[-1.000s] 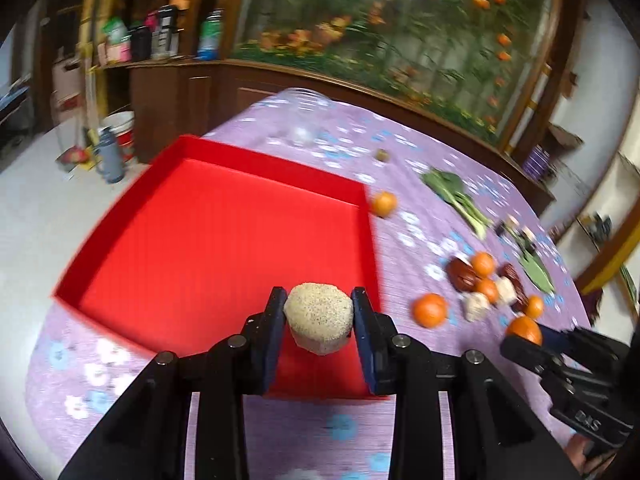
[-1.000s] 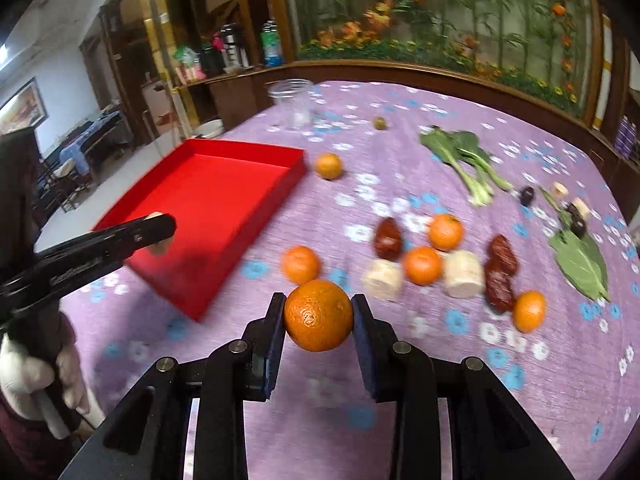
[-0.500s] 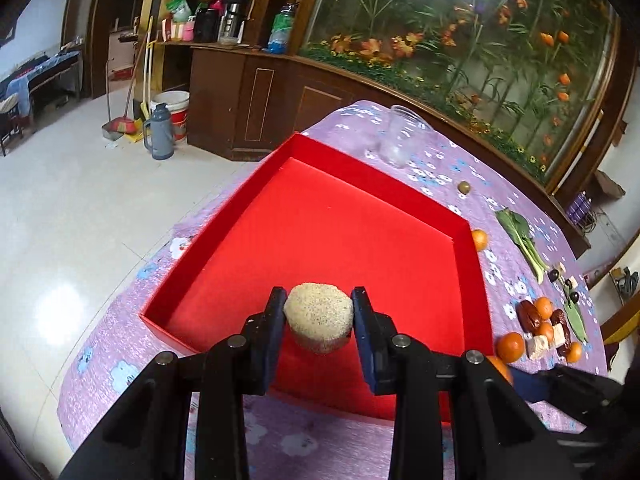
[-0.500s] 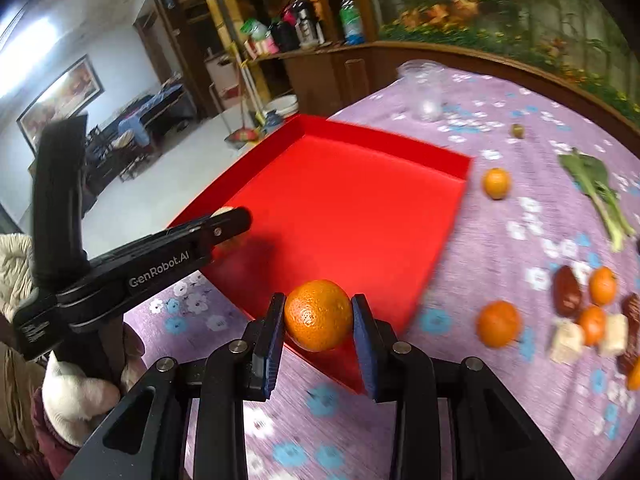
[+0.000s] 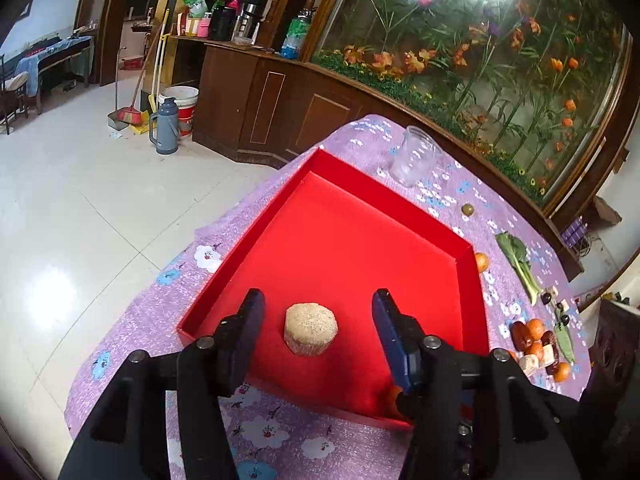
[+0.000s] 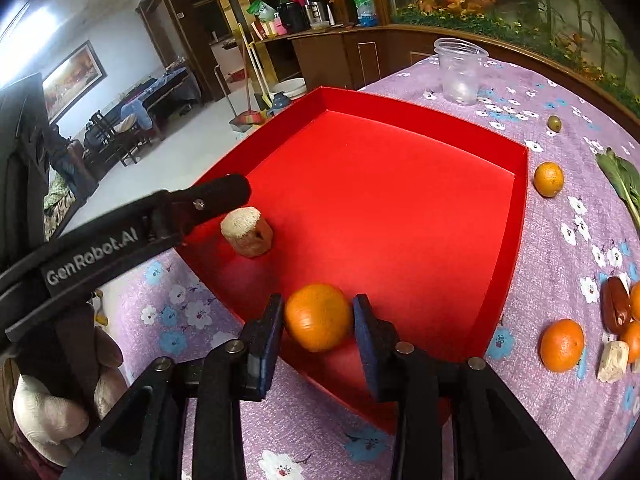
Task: Organize fruits
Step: 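Carry both items over the red tray and open both tools to drop them, then grasp an orange with the left tool while the right tool grasps another orange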
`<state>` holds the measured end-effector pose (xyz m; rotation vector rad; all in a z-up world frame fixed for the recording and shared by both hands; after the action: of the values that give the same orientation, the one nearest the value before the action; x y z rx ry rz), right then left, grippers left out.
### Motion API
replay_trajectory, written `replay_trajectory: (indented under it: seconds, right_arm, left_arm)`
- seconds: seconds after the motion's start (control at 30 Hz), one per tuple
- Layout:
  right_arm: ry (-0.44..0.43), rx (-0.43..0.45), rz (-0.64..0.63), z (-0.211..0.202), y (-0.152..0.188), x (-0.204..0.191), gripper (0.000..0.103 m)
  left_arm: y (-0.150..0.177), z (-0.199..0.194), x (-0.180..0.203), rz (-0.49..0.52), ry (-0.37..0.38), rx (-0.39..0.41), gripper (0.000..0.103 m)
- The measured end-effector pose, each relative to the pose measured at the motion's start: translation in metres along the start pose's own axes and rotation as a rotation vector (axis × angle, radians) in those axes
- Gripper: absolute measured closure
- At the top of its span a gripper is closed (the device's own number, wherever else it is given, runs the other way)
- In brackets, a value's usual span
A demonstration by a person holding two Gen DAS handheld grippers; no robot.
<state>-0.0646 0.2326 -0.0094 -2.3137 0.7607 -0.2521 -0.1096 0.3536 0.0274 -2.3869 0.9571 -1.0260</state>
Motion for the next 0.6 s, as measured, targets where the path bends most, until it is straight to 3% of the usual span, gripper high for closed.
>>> replay_trajectory:
  seconds: [0.13,0.3,0.6]
  right_arm:
    - [0.009,0.035,0.012,-0.017,0.003,0.003,0.052]
    - [0.021,0.069,0.038,-0.044,0.019,0.012,0.051]
    - [0.122,0.101,0.235,-0.114,0.100,0.088,0.047]
  left_arm:
    - [-0.001,-0.014,0.003,-0.013,0.010,0.021,0.040]
    - [0.007,-0.033,0.022,0.015,0.033,0.033,0.034]
    - [0.043,-0.043,0.080,0.148,0.085,-0.001,0.030]
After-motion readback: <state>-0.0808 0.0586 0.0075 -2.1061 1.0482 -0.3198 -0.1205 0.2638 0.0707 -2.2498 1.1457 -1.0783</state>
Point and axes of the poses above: each gripper's, at about its wrist camera, not at the fingertips, and z roughly the way its jaws point, x to its right, y to its underside, the point moved 5 cm from there along z, roughly the way its jaws point, and after that the axes turned 14 degrees about -z, right-handed, at the moved point
